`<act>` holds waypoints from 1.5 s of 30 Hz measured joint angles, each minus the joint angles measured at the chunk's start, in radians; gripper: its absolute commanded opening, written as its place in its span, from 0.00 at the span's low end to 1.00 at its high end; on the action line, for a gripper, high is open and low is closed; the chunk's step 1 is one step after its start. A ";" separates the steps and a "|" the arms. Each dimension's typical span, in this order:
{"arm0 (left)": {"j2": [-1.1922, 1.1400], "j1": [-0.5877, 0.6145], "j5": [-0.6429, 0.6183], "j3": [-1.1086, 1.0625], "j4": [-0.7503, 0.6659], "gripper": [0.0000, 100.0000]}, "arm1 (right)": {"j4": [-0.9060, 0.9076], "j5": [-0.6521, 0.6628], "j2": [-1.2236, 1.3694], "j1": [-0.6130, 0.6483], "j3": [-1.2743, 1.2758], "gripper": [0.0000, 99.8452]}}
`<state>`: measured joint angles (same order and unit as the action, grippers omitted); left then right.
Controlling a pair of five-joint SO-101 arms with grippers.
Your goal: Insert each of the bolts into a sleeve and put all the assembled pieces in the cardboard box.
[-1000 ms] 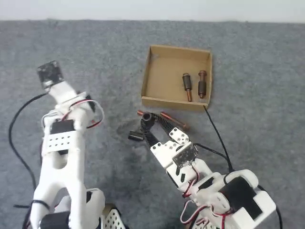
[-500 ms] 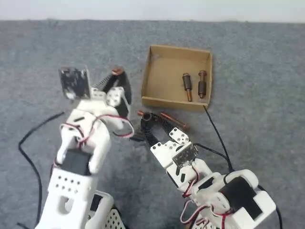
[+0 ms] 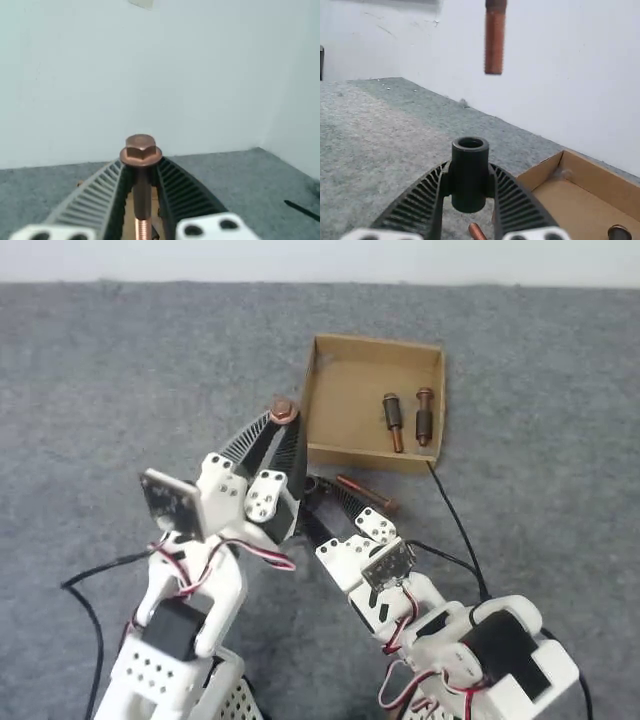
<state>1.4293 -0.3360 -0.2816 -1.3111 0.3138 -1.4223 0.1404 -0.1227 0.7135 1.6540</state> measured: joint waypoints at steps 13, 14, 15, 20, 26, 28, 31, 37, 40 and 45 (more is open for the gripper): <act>0.089 -0.069 0.000 -0.046 0.155 0.01 | 0.000 0.000 0.000 -0.020 0.000 0.01; 0.089 -0.071 0.002 -0.063 0.155 0.01 | 0.000 0.000 0.000 -0.020 0.000 0.01; 0.089 -0.071 0.002 -0.078 0.150 0.01 | 0.000 0.000 0.000 -0.020 0.000 0.01; 0.091 -0.071 -0.002 -0.133 0.075 0.01 | 0.000 0.000 0.000 -0.025 0.000 0.01; 0.091 -0.069 0.002 -0.141 0.031 0.01 | 0.000 0.000 0.000 -0.021 0.000 0.01; 0.091 -0.069 0.002 -0.141 0.018 0.01 | 0.000 0.000 0.000 -0.021 0.000 0.01; 0.091 -0.037 0.002 -0.141 0.014 0.01 | 0.000 0.000 0.000 -0.021 0.000 0.01; 0.089 -0.020 0.002 -0.164 0.014 0.01 | 0.000 0.000 0.000 -0.021 0.000 0.01; 0.095 -0.037 0.000 -0.190 0.012 0.01 | 0.000 0.000 0.000 -0.020 0.000 0.01; 0.095 -0.038 -0.003 -0.201 0.012 0.01 | 0.000 0.000 0.000 -0.032 0.000 0.01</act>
<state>1.5244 -0.3744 -0.2846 -1.5121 0.3261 -1.4223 0.1404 -0.1227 0.6813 1.6540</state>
